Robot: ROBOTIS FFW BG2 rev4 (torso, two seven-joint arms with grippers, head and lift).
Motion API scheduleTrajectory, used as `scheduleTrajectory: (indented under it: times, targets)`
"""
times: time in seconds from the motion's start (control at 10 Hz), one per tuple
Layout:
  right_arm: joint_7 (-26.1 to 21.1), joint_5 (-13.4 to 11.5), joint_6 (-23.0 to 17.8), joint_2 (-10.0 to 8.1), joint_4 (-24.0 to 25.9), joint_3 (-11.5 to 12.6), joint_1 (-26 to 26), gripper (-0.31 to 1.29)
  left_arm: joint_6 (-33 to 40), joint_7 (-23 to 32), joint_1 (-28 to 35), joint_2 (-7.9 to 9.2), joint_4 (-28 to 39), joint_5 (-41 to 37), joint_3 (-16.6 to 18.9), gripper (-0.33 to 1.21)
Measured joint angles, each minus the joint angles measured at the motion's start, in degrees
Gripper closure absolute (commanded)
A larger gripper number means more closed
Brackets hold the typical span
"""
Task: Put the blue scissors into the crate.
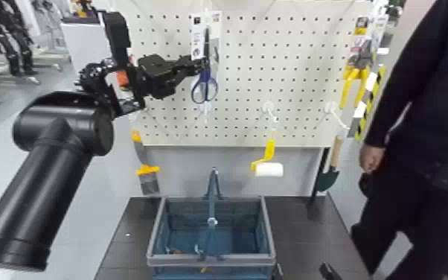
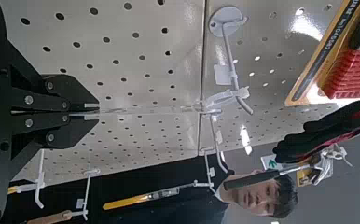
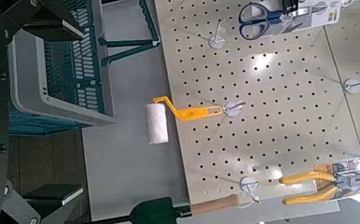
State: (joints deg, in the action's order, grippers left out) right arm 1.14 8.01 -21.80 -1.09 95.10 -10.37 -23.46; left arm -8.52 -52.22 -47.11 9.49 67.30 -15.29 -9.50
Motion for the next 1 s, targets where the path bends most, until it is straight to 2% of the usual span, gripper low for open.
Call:
scheduleTrajectory:
  times: [0.7, 0.9, 1.0]
  targets:
    - [0.0, 0.0, 0.0, 0.04, 0.0, 0.0, 0.0, 0.15, -0.1, 0.2, -0.4, 0.18, 0.4, 0.1, -0.2, 1.18]
    - [0.0, 0.0, 0.0, 0.03, 0.0, 0.0, 0.0, 0.15, -0.6, 0.0, 0.2, 0.19, 3.3, -0.3, -0.3, 1.18]
    - [0.0, 0.0, 0.0, 0.04, 0.0, 0.0, -0.1, 0.15, -1.8, -0.1, 1.3, 0.19, 7.1, -0.9, -0.1, 1.18]
